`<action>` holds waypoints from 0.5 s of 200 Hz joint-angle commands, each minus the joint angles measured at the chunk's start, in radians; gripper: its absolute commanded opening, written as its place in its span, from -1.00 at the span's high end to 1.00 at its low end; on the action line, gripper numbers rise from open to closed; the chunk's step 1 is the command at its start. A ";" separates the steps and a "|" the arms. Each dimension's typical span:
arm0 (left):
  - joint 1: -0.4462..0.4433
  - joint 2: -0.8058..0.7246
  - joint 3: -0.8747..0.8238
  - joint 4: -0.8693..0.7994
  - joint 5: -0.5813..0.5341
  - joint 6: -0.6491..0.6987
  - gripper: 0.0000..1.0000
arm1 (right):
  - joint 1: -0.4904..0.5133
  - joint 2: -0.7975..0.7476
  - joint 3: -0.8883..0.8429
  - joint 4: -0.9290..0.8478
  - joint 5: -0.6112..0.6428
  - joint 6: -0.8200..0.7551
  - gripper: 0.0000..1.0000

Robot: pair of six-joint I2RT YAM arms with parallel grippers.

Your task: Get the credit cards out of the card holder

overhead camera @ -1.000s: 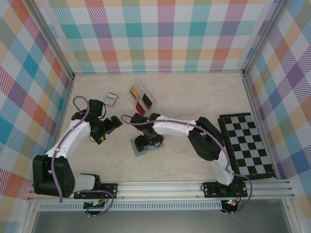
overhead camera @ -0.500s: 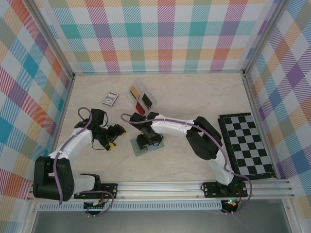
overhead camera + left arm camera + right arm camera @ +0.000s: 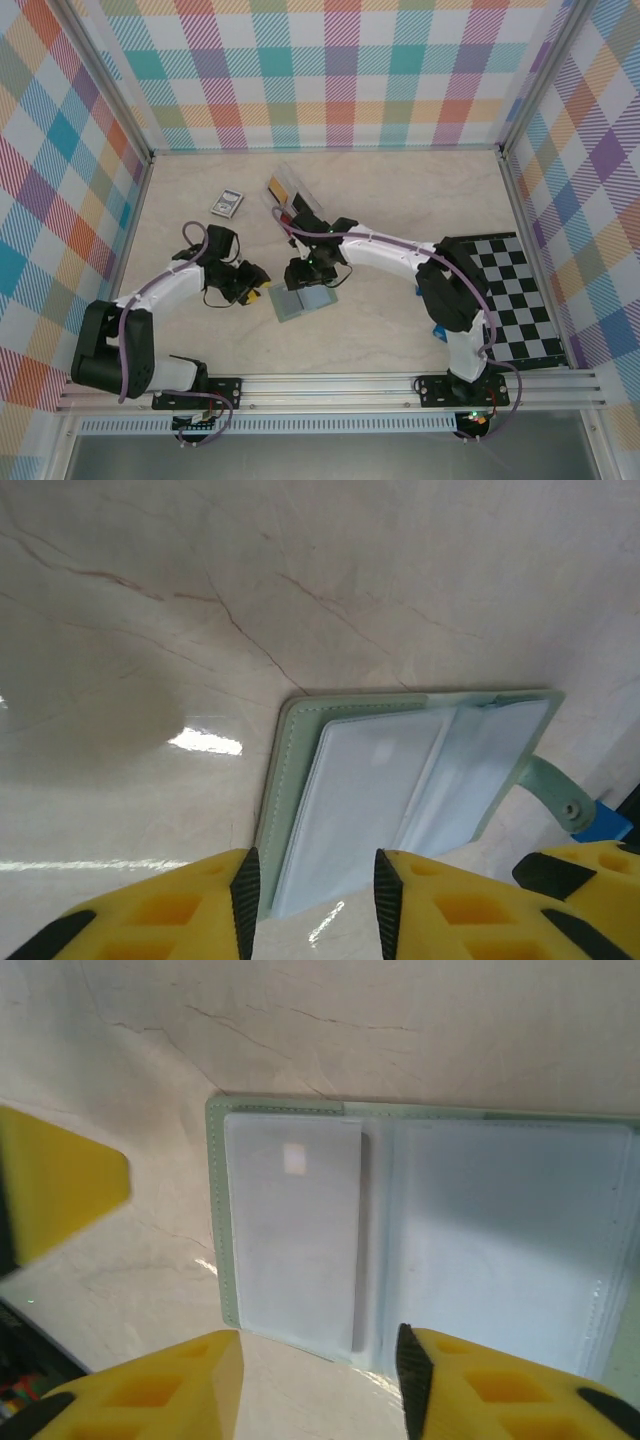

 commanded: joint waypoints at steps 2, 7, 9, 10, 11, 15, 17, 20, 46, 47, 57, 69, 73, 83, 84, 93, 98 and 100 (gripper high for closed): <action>-0.037 0.058 0.023 0.031 0.014 -0.007 0.35 | -0.019 0.034 -0.043 0.076 -0.119 0.035 0.21; -0.042 0.069 0.025 0.034 0.013 -0.007 0.37 | -0.023 0.037 -0.048 0.083 -0.123 0.038 0.24; -0.042 0.074 0.026 0.035 0.013 -0.006 0.38 | -0.024 0.037 -0.049 0.085 -0.124 0.039 0.25; -0.043 0.075 0.026 0.035 0.013 -0.006 0.38 | -0.024 0.037 -0.049 0.086 -0.124 0.040 0.25; -0.044 0.078 0.026 0.035 0.013 -0.005 0.39 | -0.025 0.038 -0.050 0.087 -0.125 0.040 0.26; -0.047 0.086 0.028 0.040 0.012 -0.005 0.42 | -0.028 0.041 -0.051 0.088 -0.128 0.041 0.29; -0.047 0.090 0.029 0.040 0.012 -0.005 0.43 | -0.029 0.042 -0.050 0.088 -0.129 0.041 0.30; -0.049 0.095 0.029 0.041 0.011 -0.005 0.44 | -0.031 0.045 -0.052 0.091 -0.133 0.041 0.32; -0.058 0.134 0.034 0.058 0.011 -0.009 0.56 | -0.044 0.074 -0.054 0.109 -0.173 0.041 0.50; -0.058 0.135 0.034 0.059 0.011 -0.010 0.57 | -0.044 0.075 -0.053 0.109 -0.173 0.041 0.50; -0.059 0.146 0.034 0.059 0.010 -0.010 0.62 | -0.044 0.086 -0.050 0.109 -0.178 0.039 0.55; -0.061 0.155 0.037 0.059 0.007 -0.011 0.66 | -0.046 0.097 -0.047 0.105 -0.175 0.037 0.59; -0.062 0.157 0.039 0.057 0.005 -0.011 0.66 | -0.046 0.100 -0.045 0.104 -0.173 0.035 0.60; -0.063 0.162 0.041 0.051 0.000 -0.009 0.68 | -0.047 0.110 -0.041 0.099 -0.165 0.036 0.61; -0.063 0.162 0.041 0.051 -0.001 -0.009 0.68 | -0.047 0.110 -0.041 0.098 -0.164 0.036 0.61; -0.063 0.167 0.043 0.045 -0.006 -0.008 0.70 | -0.047 0.116 -0.039 0.092 -0.152 0.037 0.61; -0.062 0.170 0.045 0.041 -0.009 -0.007 0.72 | -0.047 0.118 -0.038 0.089 -0.145 0.038 0.61; -0.062 0.171 0.046 0.040 -0.011 -0.006 0.72 | -0.048 0.119 -0.037 0.088 -0.142 0.038 0.61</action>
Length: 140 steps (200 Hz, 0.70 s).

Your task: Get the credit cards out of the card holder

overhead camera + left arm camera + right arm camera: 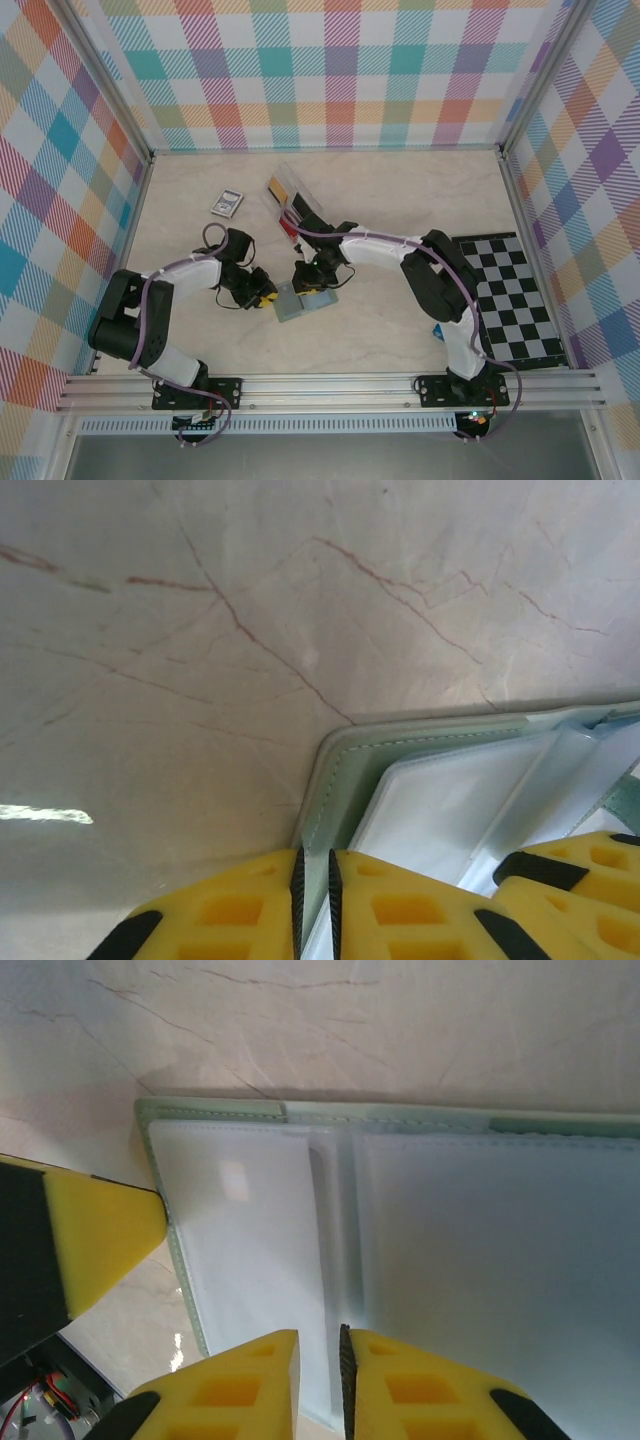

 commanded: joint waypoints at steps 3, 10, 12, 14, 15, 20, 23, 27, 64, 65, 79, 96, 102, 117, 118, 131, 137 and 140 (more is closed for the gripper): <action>-0.013 0.022 0.031 -0.006 -0.017 -0.003 0.72 | -0.005 0.026 0.009 -0.003 0.000 0.002 0.60; -0.014 0.027 0.032 -0.011 -0.020 -0.002 0.73 | -0.006 0.029 0.009 -0.007 0.008 0.004 0.58; -0.015 0.028 0.032 -0.012 -0.020 -0.002 0.73 | -0.006 0.030 0.010 -0.007 0.009 0.004 0.57; -0.014 0.030 0.033 -0.013 -0.021 -0.002 0.73 | -0.006 0.030 0.009 -0.008 0.011 0.004 0.57; -0.014 0.030 0.033 -0.014 -0.022 -0.002 0.73 | -0.006 0.030 0.009 -0.008 0.011 0.004 0.56; -0.015 0.033 0.034 -0.015 -0.023 -0.001 0.74 | -0.006 0.031 0.009 -0.009 0.011 0.002 0.55; -0.014 0.035 0.034 -0.015 -0.025 -0.002 0.74 | -0.006 0.032 0.009 -0.008 0.010 0.002 0.54; -0.015 0.037 0.035 -0.016 -0.025 -0.002 0.74 | -0.005 0.033 0.008 -0.006 0.006 0.002 0.54; -0.019 0.052 0.038 -0.017 -0.024 0.002 0.79 | -0.006 0.042 0.000 0.027 -0.064 -0.001 0.55; -0.019 0.052 0.038 -0.017 -0.024 0.002 0.79 | -0.005 0.042 0.000 0.029 -0.067 -0.001 0.55; -0.021 0.055 0.039 -0.019 -0.025 0.002 0.81 | -0.006 0.043 -0.003 0.046 -0.095 -0.001 0.57; -0.022 0.060 0.038 -0.022 -0.026 0.004 0.82 | -0.006 0.044 -0.003 0.058 -0.114 -0.001 0.58; -0.023 0.061 0.039 -0.022 -0.028 0.005 0.82 | -0.007 0.044 -0.005 0.063 -0.120 -0.001 0.58; -0.022 0.064 0.039 -0.022 -0.026 0.006 0.83 | -0.010 0.042 -0.009 0.076 -0.137 0.003 0.58; -0.022 0.064 0.039 -0.022 -0.027 0.007 0.84 | -0.010 0.042 -0.010 0.077 -0.138 0.004 0.58; -0.023 0.064 0.040 -0.028 -0.032 0.009 0.85 | -0.013 0.037 -0.016 0.079 -0.125 0.010 0.58; -0.024 0.064 0.042 -0.032 -0.037 0.009 0.85 | -0.013 0.031 -0.020 0.077 -0.112 0.010 0.57; -0.023 0.064 0.043 -0.034 -0.039 0.010 0.85 | -0.014 0.028 -0.023 0.078 -0.107 0.011 0.56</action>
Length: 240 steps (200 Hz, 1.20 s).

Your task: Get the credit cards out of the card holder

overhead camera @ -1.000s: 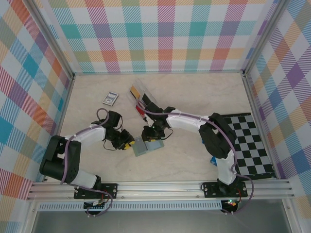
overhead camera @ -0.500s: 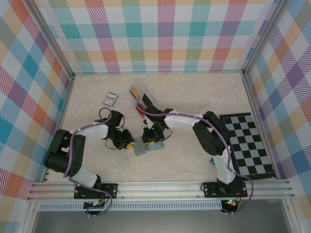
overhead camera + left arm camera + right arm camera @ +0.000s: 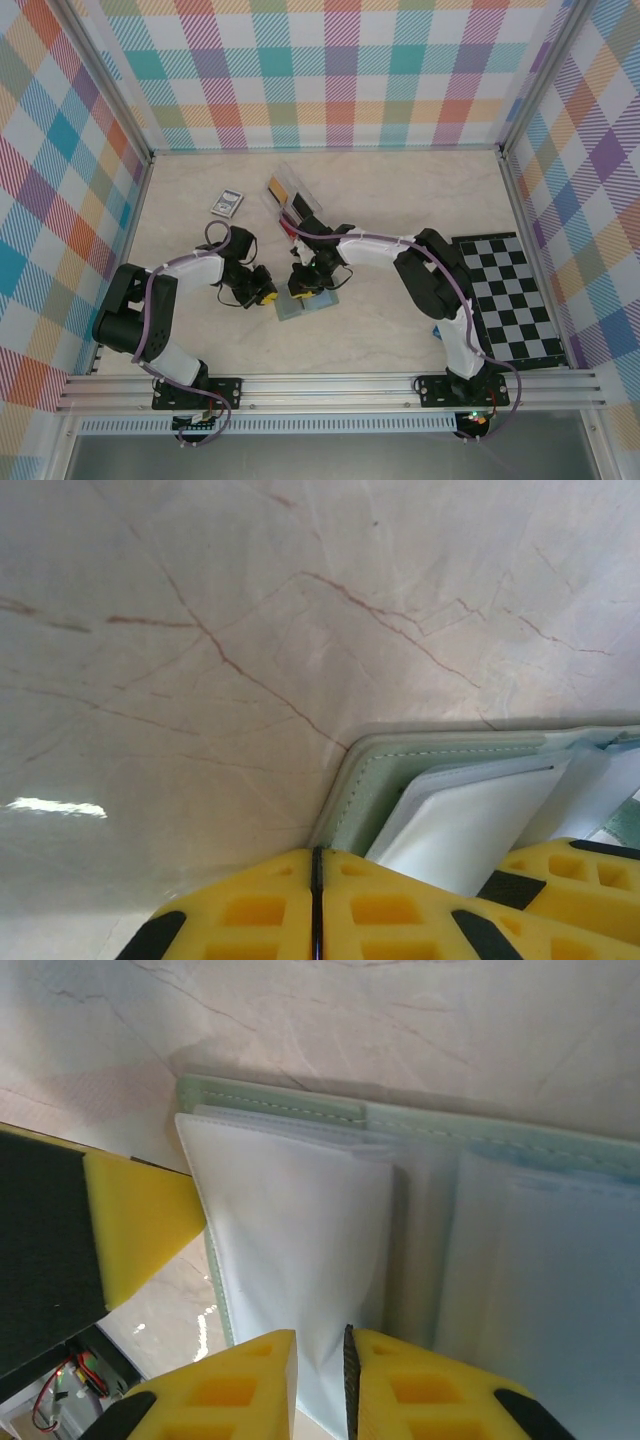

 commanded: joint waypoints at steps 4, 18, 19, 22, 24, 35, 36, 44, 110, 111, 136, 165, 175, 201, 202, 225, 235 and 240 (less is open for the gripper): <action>-0.018 0.027 0.013 -0.023 -0.030 0.009 0.85 | -0.008 -0.007 -0.026 0.023 -0.007 0.010 0.55; -0.019 0.020 0.021 -0.039 -0.040 0.017 0.86 | -0.012 -0.026 -0.041 0.027 0.022 0.013 0.54; -0.019 0.019 0.023 -0.040 -0.042 0.018 0.86 | -0.013 -0.027 -0.042 0.027 0.022 0.013 0.54; -0.018 0.017 0.024 -0.045 -0.045 0.019 0.86 | -0.015 -0.030 -0.046 0.031 0.021 0.013 0.54; -0.018 0.015 0.026 -0.047 -0.047 0.019 0.86 | -0.017 -0.032 -0.049 0.034 0.019 0.012 0.54; -0.018 0.004 0.033 -0.062 -0.057 0.024 0.86 | -0.022 -0.041 -0.059 0.042 0.017 0.017 0.54; -0.018 0.003 0.035 -0.063 -0.058 0.025 0.86 | -0.021 -0.042 -0.060 0.042 0.019 0.017 0.54; -0.017 -0.005 0.042 -0.071 -0.062 0.029 0.86 | -0.024 -0.046 -0.062 0.038 0.037 0.018 0.54; -0.020 -0.067 0.051 -0.075 -0.056 0.029 0.86 | -0.023 -0.058 -0.066 0.005 0.134 0.021 0.64; -0.020 -0.069 0.051 -0.072 -0.054 0.028 0.86 | -0.023 -0.058 -0.066 0.007 0.133 0.021 0.64; -0.039 -0.073 0.043 0.000 -0.001 0.009 0.86 | -0.024 -0.066 -0.073 0.020 0.120 0.026 0.65; -0.073 -0.028 0.057 0.039 0.018 0.001 0.84 | -0.023 -0.086 -0.082 0.028 0.126 0.040 0.64; -0.084 -0.011 0.065 0.044 0.018 0.002 0.84 | -0.023 -0.096 -0.088 0.030 0.132 0.042 0.66; -0.101 0.039 0.079 0.047 0.014 0.002 0.84 | -0.023 -0.103 -0.091 0.031 0.135 0.042 0.67; -0.100 0.042 0.079 0.046 0.014 0.002 0.84 | -0.024 -0.103 -0.091 0.031 0.134 0.042 0.67; -0.107 0.072 0.083 0.045 0.018 0.007 0.84 | -0.023 -0.094 -0.094 0.036 0.121 0.048 0.67; -0.108 0.080 0.085 0.036 0.012 0.010 0.83 | -0.023 -0.096 -0.097 0.037 0.127 0.052 0.67; -0.108 0.083 0.086 0.023 0.002 0.011 0.84 | -0.025 -0.098 -0.099 0.035 0.136 0.054 0.68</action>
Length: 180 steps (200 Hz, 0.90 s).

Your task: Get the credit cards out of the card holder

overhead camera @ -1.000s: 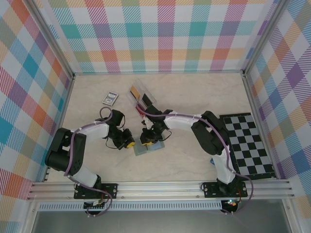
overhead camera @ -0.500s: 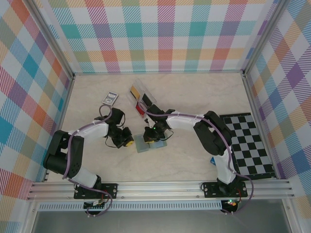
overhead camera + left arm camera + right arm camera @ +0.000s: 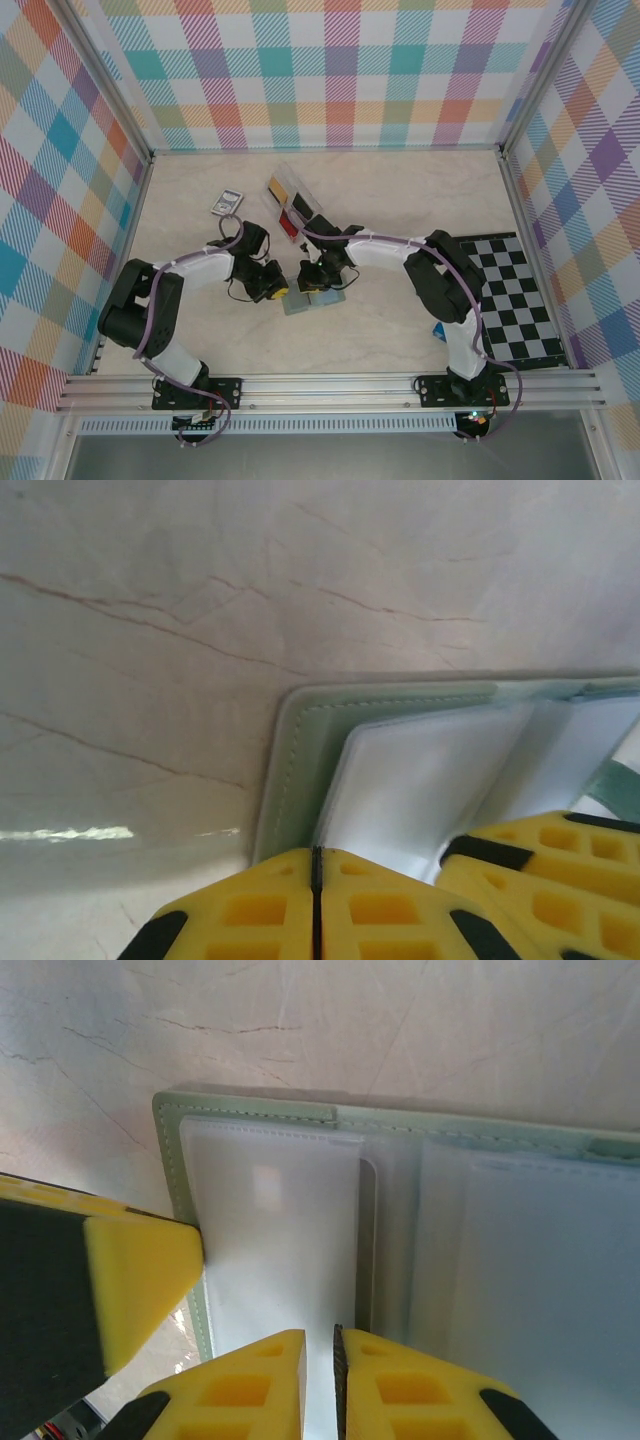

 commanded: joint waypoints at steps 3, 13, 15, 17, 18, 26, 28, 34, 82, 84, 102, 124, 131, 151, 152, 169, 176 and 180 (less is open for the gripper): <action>-0.023 0.023 0.024 -0.030 -0.008 0.008 0.84 | -0.005 -0.027 -0.021 -0.002 0.014 0.023 0.68; -0.023 0.027 0.030 -0.071 -0.039 0.021 0.85 | -0.009 -0.034 -0.026 -0.005 0.037 0.028 0.68; -0.022 0.029 0.031 -0.079 -0.045 0.023 0.85 | -0.010 -0.035 -0.027 -0.007 0.042 0.029 0.68; -0.023 0.029 0.033 -0.087 -0.052 0.025 0.85 | -0.010 -0.036 -0.027 -0.007 0.045 0.030 0.68; -0.023 0.030 0.034 -0.091 -0.055 0.027 0.85 | -0.011 -0.036 -0.028 -0.009 0.047 0.030 0.68; -0.023 0.034 0.034 -0.111 -0.075 0.035 0.86 | -0.014 -0.040 -0.031 -0.014 0.061 0.036 0.69; -0.022 0.034 0.035 -0.114 -0.080 0.036 0.86 | -0.016 -0.040 -0.032 -0.014 0.064 0.037 0.68; -0.023 0.038 0.035 -0.124 -0.090 0.040 0.86 | -0.018 -0.040 -0.033 -0.018 0.071 0.039 0.68; -0.023 0.063 0.037 -0.153 -0.130 0.058 0.90 | -0.030 -0.031 -0.034 -0.024 0.074 0.046 0.68; -0.022 0.064 0.037 -0.154 -0.130 0.059 0.90 | -0.030 -0.031 -0.034 -0.025 0.074 0.045 0.68; -0.023 0.077 0.037 -0.153 -0.131 0.061 0.90 | -0.029 -0.024 -0.031 -0.025 0.065 0.043 0.65; -0.022 0.079 0.041 -0.150 -0.128 0.061 0.90 | -0.029 -0.010 -0.018 -0.033 0.031 0.019 0.53; -0.022 0.075 0.043 -0.152 -0.127 0.060 0.89 | -0.025 -0.008 -0.010 -0.047 0.035 0.005 0.49; -0.022 0.049 0.059 -0.160 -0.122 0.058 0.84 | -0.004 -0.028 0.001 -0.090 0.099 -0.033 0.42; -0.022 0.048 0.060 -0.161 -0.121 0.057 0.83 | -0.002 -0.030 0.001 -0.092 0.102 -0.034 0.42; -0.021 0.013 0.078 -0.155 -0.095 0.047 0.76 | 0.017 -0.061 0.005 -0.135 0.184 -0.064 0.38; -0.018 -0.004 0.086 -0.155 -0.085 0.042 0.72 | 0.024 -0.076 0.006 -0.149 0.212 -0.076 0.37; -0.015 -0.014 0.090 -0.155 -0.079 0.039 0.70 | 0.029 -0.085 0.007 -0.157 0.225 -0.082 0.36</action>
